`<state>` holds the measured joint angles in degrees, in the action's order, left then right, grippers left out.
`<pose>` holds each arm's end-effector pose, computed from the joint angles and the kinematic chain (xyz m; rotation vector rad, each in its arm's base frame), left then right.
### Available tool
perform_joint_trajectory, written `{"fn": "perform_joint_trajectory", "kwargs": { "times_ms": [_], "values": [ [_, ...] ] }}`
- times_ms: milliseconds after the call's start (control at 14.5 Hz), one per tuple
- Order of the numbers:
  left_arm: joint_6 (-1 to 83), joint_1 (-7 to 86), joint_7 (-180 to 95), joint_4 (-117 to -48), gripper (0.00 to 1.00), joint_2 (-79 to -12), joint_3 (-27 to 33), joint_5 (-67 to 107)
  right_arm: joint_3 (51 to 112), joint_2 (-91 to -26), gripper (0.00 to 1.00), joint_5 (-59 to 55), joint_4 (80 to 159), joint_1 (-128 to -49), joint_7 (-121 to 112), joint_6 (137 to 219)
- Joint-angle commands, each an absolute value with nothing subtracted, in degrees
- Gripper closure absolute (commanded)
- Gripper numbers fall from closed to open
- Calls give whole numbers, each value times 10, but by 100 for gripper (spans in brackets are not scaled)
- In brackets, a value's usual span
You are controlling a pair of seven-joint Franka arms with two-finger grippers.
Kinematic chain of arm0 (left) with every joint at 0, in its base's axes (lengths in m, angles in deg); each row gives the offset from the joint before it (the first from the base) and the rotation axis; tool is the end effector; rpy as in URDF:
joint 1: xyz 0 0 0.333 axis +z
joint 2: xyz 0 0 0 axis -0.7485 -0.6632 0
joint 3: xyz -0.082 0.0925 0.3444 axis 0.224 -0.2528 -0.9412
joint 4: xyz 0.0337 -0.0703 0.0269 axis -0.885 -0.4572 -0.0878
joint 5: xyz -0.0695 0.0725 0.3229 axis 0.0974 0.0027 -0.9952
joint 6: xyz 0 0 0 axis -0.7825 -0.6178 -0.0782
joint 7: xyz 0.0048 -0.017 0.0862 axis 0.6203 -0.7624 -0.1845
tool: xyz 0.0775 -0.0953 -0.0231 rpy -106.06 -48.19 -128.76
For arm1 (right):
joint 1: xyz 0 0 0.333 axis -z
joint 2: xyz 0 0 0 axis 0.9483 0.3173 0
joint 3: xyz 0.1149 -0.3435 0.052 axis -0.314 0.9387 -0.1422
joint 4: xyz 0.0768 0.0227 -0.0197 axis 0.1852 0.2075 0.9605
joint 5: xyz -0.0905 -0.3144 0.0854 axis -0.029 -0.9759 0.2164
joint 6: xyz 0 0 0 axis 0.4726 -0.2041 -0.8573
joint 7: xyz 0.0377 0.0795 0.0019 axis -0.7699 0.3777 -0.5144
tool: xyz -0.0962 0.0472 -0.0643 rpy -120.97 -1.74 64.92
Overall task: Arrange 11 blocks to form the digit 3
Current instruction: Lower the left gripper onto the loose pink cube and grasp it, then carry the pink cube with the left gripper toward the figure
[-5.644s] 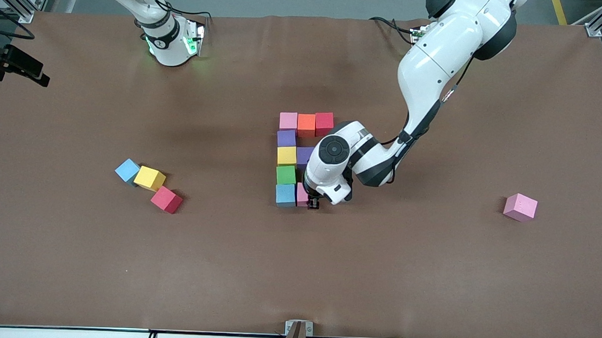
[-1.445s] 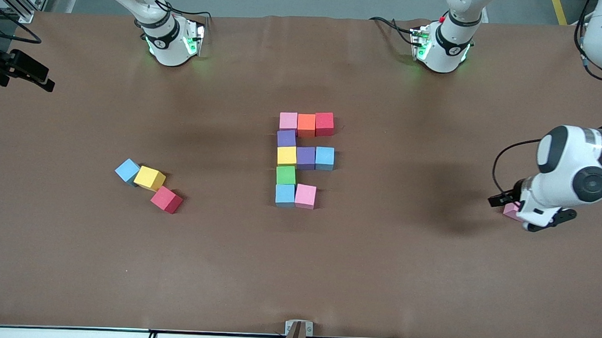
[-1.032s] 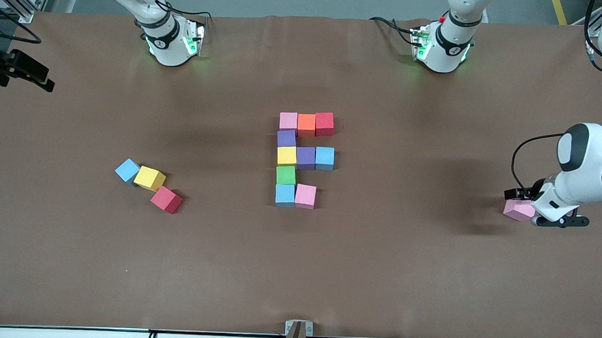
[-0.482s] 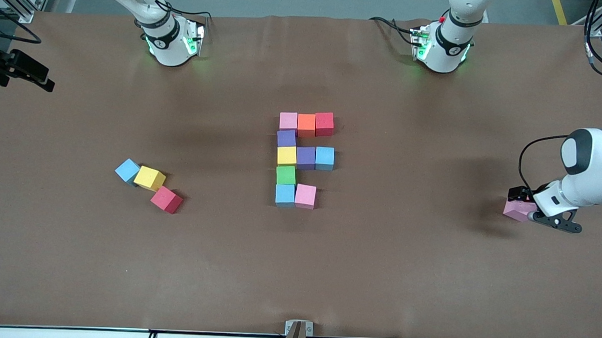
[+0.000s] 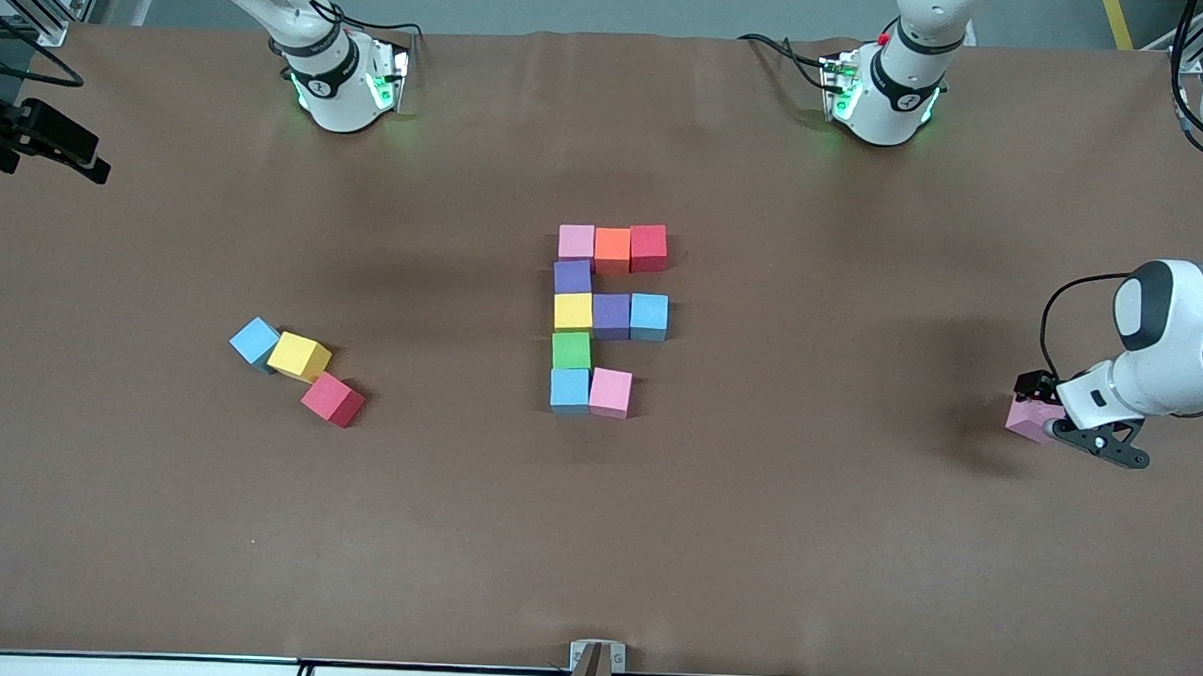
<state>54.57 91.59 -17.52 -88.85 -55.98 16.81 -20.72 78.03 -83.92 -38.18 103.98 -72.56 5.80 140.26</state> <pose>0.5959 0.1799 0.2798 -3.0040 0.6596 0.1179 0.4602 -0.0063 0.7005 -3.1243 0.1640 0.1120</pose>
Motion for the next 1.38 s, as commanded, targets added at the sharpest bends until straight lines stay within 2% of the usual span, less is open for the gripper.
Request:
{"fn": "perform_joint_trajectory", "kwargs": {
  "times_ms": [0, 275, 551, 895, 1032, 1308],
  "values": [
    [561, 920, -167, -885, 5, -573, 169, -218, 777, -844, 0, -389, 1042, -726, 64, 1401],
    [574, 928, -178, -879, 35, -588, 169, -211, 776, -844, 0, -389, 1043, -727, 64, 1401],
    [557, 896, -297, -865, 75, -584, 173, -193, 776, -844, 0, -389, 1043, -728, 64, 1401],
    [511, 828, -441, -809, 78, -587, 175, -126, 776, -843, 0, -389, 1045, -734, 64, 1401],
    [490, 791, -501, -780, 86, -589, 174, -105, 776, -843, 0, -389, 1045, -737, 64, 1401],
    [477, 714, -749, -753, 86, -595, 171, -97, 776, -842, 0, -389, 1046, -738, 64, 1402]
  ]
}}
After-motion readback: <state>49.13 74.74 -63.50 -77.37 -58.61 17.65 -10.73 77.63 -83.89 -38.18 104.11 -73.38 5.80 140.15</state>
